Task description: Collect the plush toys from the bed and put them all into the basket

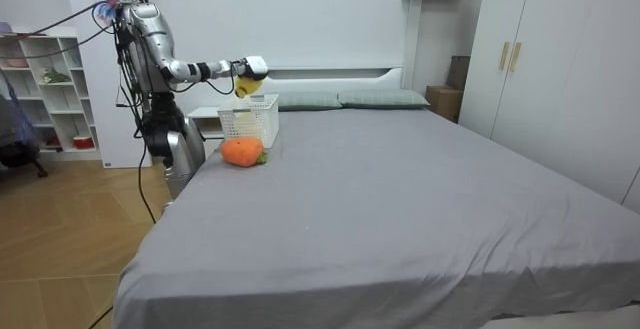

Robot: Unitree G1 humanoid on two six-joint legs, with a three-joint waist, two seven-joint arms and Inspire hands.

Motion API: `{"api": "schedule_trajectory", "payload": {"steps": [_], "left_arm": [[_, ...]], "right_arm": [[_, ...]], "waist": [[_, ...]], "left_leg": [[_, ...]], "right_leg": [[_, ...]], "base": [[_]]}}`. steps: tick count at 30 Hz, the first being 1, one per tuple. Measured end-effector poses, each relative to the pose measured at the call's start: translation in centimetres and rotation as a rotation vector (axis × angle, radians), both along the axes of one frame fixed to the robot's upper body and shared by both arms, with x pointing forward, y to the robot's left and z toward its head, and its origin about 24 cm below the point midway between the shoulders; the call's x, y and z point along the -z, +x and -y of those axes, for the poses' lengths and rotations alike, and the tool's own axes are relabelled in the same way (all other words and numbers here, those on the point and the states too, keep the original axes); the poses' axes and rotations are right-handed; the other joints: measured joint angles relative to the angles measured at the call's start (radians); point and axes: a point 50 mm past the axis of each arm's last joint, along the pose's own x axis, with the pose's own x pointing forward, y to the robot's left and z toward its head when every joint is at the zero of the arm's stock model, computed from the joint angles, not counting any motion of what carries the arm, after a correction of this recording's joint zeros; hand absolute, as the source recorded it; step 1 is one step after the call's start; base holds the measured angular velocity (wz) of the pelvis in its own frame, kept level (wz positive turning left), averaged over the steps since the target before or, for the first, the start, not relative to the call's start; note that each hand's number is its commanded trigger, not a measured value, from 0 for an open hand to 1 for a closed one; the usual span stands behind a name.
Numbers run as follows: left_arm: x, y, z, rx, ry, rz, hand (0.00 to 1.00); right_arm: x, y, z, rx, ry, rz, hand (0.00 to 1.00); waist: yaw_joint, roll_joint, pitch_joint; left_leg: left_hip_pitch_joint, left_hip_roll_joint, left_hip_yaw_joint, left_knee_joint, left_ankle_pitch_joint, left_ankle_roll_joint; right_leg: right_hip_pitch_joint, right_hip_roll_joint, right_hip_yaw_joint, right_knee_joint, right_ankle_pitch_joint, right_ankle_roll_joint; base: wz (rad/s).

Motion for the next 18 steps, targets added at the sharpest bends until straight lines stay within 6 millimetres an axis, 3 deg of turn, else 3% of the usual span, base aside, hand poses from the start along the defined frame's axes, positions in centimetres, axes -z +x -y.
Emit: {"api": "schedule_trajectory", "payload": {"steps": [1, 3, 4, 5, 6, 7, 14, 18], "left_arm": [[0.0, 0.0, 0.1, 0.001, -0.001, -0.003, 0.0], [0.1, -0.1, 0.3, 0.011, -0.003, -0.015, 0.0], [0.2, -0.2, 0.3, 0.011, -0.004, -0.021, 0.0], [0.2, -0.4, 0.3, 0.01, -0.003, -0.029, 0.0], [0.2, -0.5, 0.3, 0.009, -0.004, -0.032, 0.0], [0.2, -0.5, 0.3, 0.009, -0.004, -0.031, 0.0], [0.3, -0.5, 0.4, 0.008, -0.007, -0.031, 0.0], [0.3, -0.5, 0.4, 0.007, -0.007, -0.036, 0.0]], "right_arm": [[0.2, 0.0, -0.1, -0.004, -0.001, -0.013, 1.0], [1.0, -0.1, -0.5, -0.015, 0.001, -0.062, 0.77], [1.2, -0.1, -0.6, -0.017, 0.0, -0.072, 0.57], [1.7, 0.0, -0.6, -0.013, -0.002, -0.093, 0.24], [2.1, 0.0, -0.4, -0.005, -0.009, -0.109, 0.17], [2.4, 0.1, -0.3, 0.002, -0.015, -0.121, 0.01], [2.9, 0.3, -0.1, 0.009, -0.016, -0.144, 0.0], [2.8, 0.3, -0.2, 0.001, -0.017, -0.146, 0.0]], "waist": [[0.0, 0.001, 0.0004], [0.005, 0.004, 0.0029], [0.006, 0.004, 0.0028], [0.01, 0.004, 0.0028], [0.015, 0.004, 0.0026], [0.02, 0.004, 0.0026], [0.023, 0.0, 0.002], [0.023, -0.002, 0.0061]], "left_leg": [[-0.001, -0.001, -0.004, 0.001, 0.0, 0.0], [-0.001, -0.002, -0.008, 0.002, 0.0, 0.0], [-0.001, -0.002, -0.009, 0.002, 0.0, 0.0], [-0.002, -0.002, -0.011, 0.002, 0.0, 0.0], [-0.002, -0.003, -0.012, 0.002, 0.0, 0.0], [-0.001, -0.004, -0.015, 0.003, 0.0, 0.0], [-0.002, -0.012, -0.029, 0.005, 0.001, 0.002], [-0.003, -0.014, -0.033, 0.006, 0.002, 0.003]], "right_leg": [[0.001, 0.0, -0.002, 0.0, 0.0, 0.0], [0.001, 0.0, -0.004, 0.0, 0.0, 0.0], [0.001, -0.001, -0.005, 0.0, 0.0, 0.0], [0.001, -0.001, -0.006, 0.0, 0.0, 0.0], [0.001, -0.002, -0.008, 0.0, 0.0, 0.0], [0.001, -0.003, -0.013, 0.0, 0.0, 0.001], [0.005, -0.007, -0.02, 0.0, -0.002, 0.004], [0.006, -0.008, -0.022, 0.0, -0.003, 0.005]], "base": [[0.12], [0.06], [0.0], [0.0], [0.04], [0.05], [0.05], [0.02]]}}
